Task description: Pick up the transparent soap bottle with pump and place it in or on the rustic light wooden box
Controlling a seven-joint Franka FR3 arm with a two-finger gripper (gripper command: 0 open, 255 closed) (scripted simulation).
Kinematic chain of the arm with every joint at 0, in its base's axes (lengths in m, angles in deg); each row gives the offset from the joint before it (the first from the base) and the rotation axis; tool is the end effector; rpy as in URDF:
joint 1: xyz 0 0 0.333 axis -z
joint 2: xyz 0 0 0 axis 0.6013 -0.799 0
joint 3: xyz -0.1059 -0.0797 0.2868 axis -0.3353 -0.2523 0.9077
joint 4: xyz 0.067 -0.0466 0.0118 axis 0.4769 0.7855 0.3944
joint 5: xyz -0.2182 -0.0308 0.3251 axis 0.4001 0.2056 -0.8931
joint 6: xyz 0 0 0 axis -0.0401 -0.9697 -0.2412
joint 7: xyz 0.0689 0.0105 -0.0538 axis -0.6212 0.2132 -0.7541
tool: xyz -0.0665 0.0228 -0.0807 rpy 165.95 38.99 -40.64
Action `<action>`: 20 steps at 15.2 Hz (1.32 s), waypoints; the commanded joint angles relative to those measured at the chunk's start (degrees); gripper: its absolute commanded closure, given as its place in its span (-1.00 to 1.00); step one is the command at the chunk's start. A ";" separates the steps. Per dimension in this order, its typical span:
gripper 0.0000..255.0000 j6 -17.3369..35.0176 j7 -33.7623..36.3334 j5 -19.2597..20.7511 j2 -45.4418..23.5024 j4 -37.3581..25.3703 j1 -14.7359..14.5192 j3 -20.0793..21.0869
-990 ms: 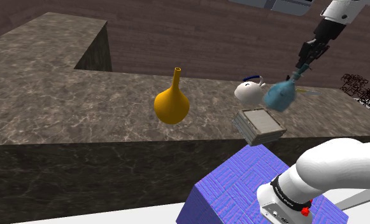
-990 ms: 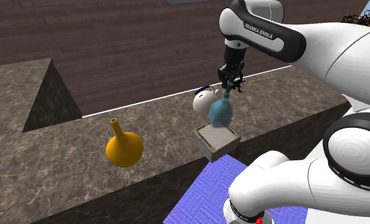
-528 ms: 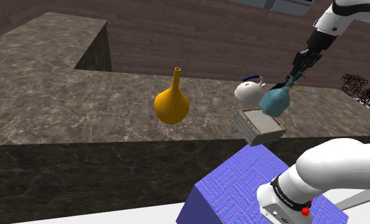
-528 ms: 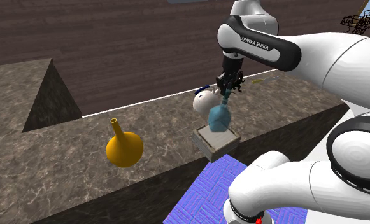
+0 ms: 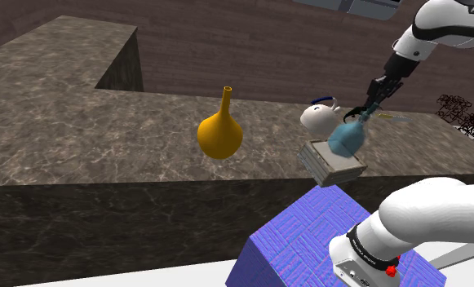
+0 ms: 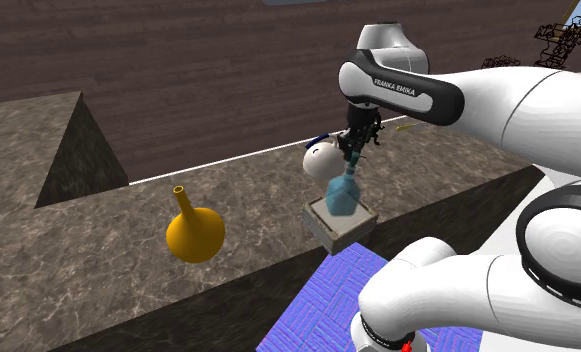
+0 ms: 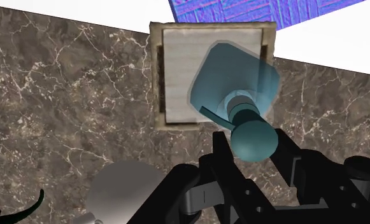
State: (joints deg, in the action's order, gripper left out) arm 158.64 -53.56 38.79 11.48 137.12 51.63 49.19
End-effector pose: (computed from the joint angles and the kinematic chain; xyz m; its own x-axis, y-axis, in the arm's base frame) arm 0.2778 -0.2477 0.5520 0.9658 -0.2593 -0.0104 -0.2595 -0.9647 -0.0448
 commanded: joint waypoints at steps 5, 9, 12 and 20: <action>1.00 4.59 0.00 0.66 0.27 4.80 0.35 -0.75; 1.00 5.81 -0.01 0.81 0.21 5.96 0.44 -0.96; 1.00 5.81 -0.02 0.80 0.21 5.96 0.45 -0.94; -1.00 5.82 -0.02 0.80 0.20 5.97 0.47 -0.93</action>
State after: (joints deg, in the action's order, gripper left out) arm 164.46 -53.65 39.60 11.63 143.01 52.11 48.20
